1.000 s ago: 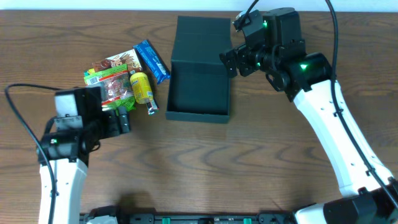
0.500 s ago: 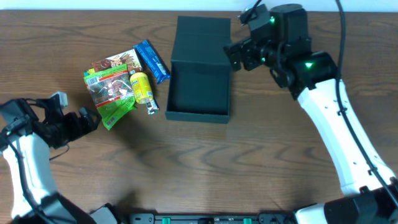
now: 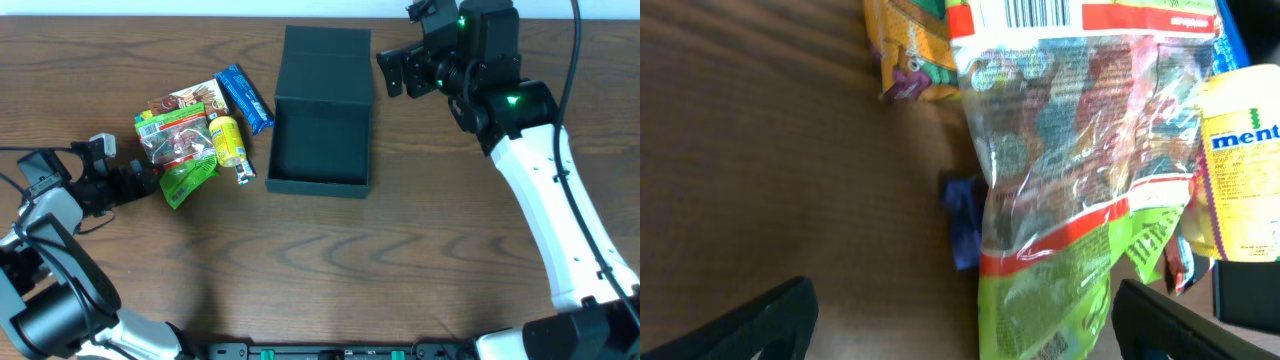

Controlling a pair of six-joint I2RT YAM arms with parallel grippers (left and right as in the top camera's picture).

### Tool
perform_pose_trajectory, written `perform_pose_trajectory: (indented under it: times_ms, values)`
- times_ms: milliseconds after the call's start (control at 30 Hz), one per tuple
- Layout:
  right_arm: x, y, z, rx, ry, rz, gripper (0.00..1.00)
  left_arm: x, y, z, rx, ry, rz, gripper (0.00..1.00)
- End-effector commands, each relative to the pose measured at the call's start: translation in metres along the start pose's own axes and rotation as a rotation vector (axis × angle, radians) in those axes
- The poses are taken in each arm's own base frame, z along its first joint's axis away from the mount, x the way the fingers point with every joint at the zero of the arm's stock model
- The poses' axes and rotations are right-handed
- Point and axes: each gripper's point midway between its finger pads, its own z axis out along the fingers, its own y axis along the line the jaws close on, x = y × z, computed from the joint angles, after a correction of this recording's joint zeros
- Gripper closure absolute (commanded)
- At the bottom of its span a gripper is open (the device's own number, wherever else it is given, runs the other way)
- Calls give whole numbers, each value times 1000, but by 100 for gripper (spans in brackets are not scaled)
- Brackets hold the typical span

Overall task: Pack container
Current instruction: 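Grasp the green-and-red gummy bag with the left gripper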

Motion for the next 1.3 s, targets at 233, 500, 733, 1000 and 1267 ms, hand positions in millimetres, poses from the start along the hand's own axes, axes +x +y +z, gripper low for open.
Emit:
perform_pose_trajectory:
  times_ms: [233, 500, 733, 1000, 1267]
  values:
    - [-2, -4, 1, 7, -9, 30, 1, -10, -28, 29, 125, -31, 77, 5]
    - [-1, -3, 1, 6, -8, 87, 1, -22, -46, 51, 96, -49, 160, 5]
    - [-2, -1, 1, 2, -8, 84, 1, -23, -43, 63, 94, -55, 124, 5]
    - [-2, -1, 1, 2, -8, 96, 1, -23, -42, 71, 125, -60, 66, 25]
    - [2, -1, 1, 1, 6, 105, 1, -55, -56, 63, 191, -117, 72, 52]
